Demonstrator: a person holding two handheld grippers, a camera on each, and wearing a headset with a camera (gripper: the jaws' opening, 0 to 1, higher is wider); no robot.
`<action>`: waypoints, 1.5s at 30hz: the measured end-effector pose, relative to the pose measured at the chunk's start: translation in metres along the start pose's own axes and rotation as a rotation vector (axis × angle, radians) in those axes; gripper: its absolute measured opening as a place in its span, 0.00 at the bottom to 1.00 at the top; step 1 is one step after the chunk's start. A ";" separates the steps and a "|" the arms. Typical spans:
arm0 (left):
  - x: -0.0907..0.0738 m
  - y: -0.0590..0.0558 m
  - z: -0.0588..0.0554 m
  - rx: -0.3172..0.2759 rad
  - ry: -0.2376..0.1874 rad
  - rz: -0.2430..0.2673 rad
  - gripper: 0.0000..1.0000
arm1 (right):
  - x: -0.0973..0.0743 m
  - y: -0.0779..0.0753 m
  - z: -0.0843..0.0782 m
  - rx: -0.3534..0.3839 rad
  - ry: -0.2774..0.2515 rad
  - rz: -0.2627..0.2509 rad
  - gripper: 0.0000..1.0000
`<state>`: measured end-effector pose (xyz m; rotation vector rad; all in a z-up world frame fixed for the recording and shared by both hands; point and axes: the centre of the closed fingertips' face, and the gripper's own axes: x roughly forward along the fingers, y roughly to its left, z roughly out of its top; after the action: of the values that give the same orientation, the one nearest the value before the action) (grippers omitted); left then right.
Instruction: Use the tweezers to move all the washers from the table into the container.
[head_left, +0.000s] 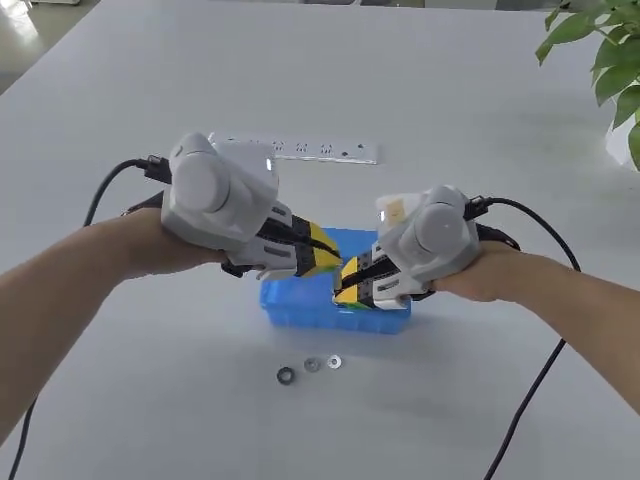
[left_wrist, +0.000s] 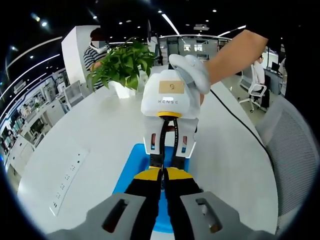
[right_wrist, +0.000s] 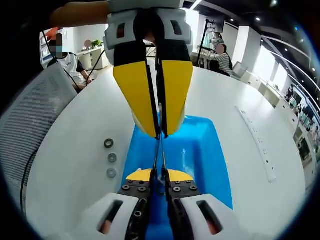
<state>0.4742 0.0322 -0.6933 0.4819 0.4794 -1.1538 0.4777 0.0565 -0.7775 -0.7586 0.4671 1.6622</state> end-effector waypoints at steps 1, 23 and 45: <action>0.000 0.000 0.000 0.000 -0.001 -0.003 0.06 | 0.000 0.000 0.000 0.001 0.001 0.000 0.10; -0.005 0.003 0.010 0.011 0.000 0.018 0.05 | -0.030 -0.004 0.007 0.023 -0.016 -0.083 0.17; -0.034 -0.008 0.027 0.002 0.010 0.049 0.05 | -0.083 0.009 0.000 0.160 -0.058 -0.219 0.29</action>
<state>0.4582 0.0390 -0.6524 0.4991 0.4726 -1.1057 0.4771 -0.0043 -0.7208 -0.6187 0.4529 1.4210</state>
